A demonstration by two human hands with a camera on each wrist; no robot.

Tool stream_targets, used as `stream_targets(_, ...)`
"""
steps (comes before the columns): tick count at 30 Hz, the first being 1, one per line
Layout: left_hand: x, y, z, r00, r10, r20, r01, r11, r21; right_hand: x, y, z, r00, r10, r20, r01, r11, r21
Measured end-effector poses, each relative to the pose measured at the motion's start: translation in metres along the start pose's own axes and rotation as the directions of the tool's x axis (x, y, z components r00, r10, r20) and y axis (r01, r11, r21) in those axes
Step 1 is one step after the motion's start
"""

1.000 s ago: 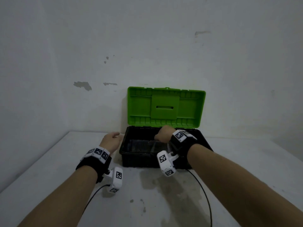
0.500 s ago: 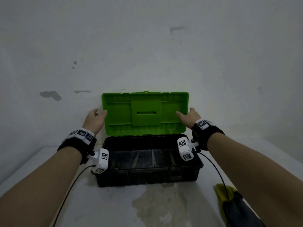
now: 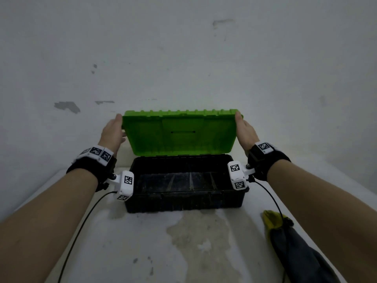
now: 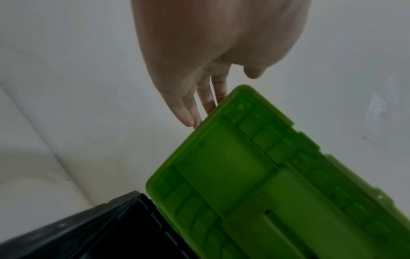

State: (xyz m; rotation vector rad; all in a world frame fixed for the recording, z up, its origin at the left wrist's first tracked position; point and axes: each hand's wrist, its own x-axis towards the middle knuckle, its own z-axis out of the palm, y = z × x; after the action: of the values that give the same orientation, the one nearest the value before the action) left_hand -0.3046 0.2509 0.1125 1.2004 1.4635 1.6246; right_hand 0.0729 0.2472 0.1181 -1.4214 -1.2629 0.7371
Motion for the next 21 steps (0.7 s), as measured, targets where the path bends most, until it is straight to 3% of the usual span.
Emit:
stream_targets(5,-0.043,-0.016,-0.028,0.998,0.064,0.023,-0.065,0.994,0.087,-0.05,0.015,-0.019,0.999,-0.037,0.037,0.038,0.999,-0.024)
stream_targets(11,-0.093,-0.042,-0.052,0.994,0.092,0.065,-0.109,0.932,0.345,-0.09,0.047,-0.025,0.996,-0.057,0.075,0.065,0.992,-0.104)
stream_targets(21,-0.133,-0.074,-0.058,0.995,-0.013,0.097,-0.033,0.889,0.457,-0.11,0.087,-0.018,0.995,0.032,0.096,-0.018,0.99,-0.142)
